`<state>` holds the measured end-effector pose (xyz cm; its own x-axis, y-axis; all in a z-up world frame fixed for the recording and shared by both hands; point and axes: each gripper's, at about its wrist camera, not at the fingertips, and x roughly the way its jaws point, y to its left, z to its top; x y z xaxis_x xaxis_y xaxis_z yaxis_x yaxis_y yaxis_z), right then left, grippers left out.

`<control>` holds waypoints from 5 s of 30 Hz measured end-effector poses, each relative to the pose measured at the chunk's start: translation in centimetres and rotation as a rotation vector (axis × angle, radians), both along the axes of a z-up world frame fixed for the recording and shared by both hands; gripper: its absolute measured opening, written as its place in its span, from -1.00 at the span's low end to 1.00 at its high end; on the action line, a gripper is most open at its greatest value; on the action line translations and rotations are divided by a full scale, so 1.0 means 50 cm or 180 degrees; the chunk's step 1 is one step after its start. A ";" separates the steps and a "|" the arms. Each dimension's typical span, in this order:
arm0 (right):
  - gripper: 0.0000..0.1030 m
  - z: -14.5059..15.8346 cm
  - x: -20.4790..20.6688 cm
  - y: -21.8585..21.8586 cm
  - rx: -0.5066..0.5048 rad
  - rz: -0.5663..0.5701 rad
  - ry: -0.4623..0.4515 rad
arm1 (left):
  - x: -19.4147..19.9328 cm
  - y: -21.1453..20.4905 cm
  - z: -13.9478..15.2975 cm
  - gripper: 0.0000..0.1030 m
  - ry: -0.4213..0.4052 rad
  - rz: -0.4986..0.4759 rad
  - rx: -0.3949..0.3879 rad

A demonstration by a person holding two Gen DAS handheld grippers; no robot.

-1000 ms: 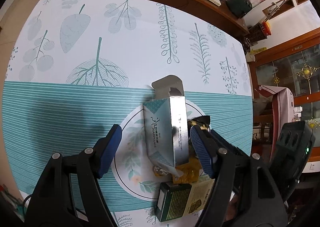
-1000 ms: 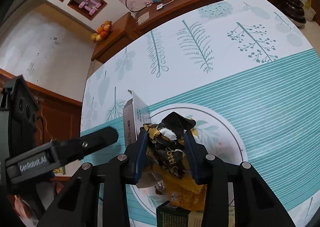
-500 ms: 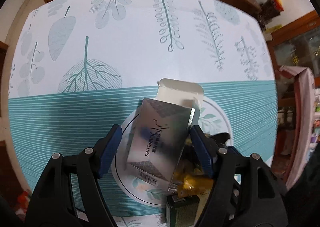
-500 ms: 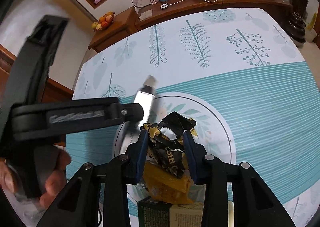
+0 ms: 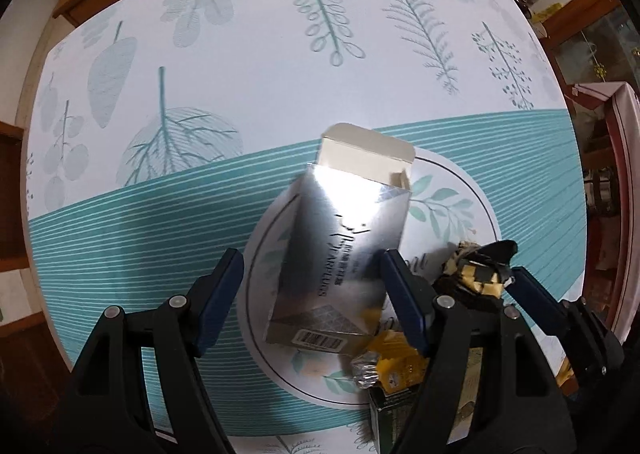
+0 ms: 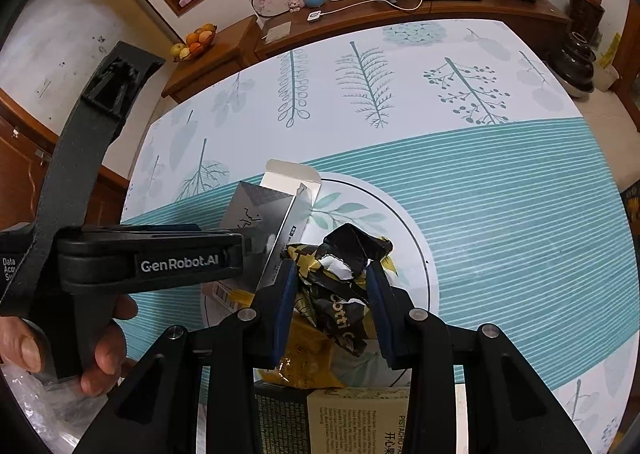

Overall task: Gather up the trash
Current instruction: 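Grasp the silver earplug box with the left tool while the right tool holds the wrapper, then carry the silver box and wrapper down over the black bin and open both tools, then raise both empty tools back over the table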

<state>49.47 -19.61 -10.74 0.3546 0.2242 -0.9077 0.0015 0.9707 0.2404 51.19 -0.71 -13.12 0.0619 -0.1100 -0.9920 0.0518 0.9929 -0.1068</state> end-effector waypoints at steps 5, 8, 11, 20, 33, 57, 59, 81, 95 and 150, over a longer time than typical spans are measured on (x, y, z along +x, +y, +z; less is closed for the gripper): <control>-0.33 0.001 -0.007 0.003 -0.0035 -0.0024 0.0001 | -0.006 -0.040 -0.008 0.33 0.0025 -0.0147 0.0066; -0.33 0.003 -0.014 0.001 -0.0066 -0.0024 -0.0018 | -0.005 -0.042 -0.023 0.33 0.0108 -0.0094 0.0056; -0.33 0.007 -0.019 -0.005 -0.0068 -0.0073 -0.0034 | -0.011 -0.040 -0.032 0.21 0.0093 -0.0106 0.0052; -0.34 0.023 -0.036 -0.038 -0.0020 -0.0252 -0.0104 | -0.036 -0.018 0.002 0.15 -0.0170 0.0025 -0.0052; -0.43 0.140 -0.128 -0.046 -0.0019 -0.0231 -0.0495 | -0.175 0.064 0.185 0.15 -0.0737 0.0193 0.0049; -0.43 0.356 -0.795 -0.171 0.0356 0.0368 -0.0992 | -0.880 -0.082 0.406 0.16 -0.1269 0.0549 -0.0071; -0.43 0.351 -0.855 -0.182 0.0362 0.0427 -0.0947 | -0.938 -0.106 0.408 0.16 -0.1271 0.0535 -0.0032; -0.43 -0.056 -1.142 -0.259 0.0667 -0.0296 0.0361 | -1.174 -0.244 0.084 0.16 -0.0374 -0.0148 0.0095; -0.38 -0.480 -1.136 -0.244 0.0722 -0.0815 0.0788 | -1.159 -0.243 -0.324 0.21 -0.0194 -0.0250 -0.0169; 0.35 0.299 -1.088 -0.195 0.0173 0.0047 -0.0555 | -1.210 -0.103 0.435 0.55 -0.1392 0.0236 0.0244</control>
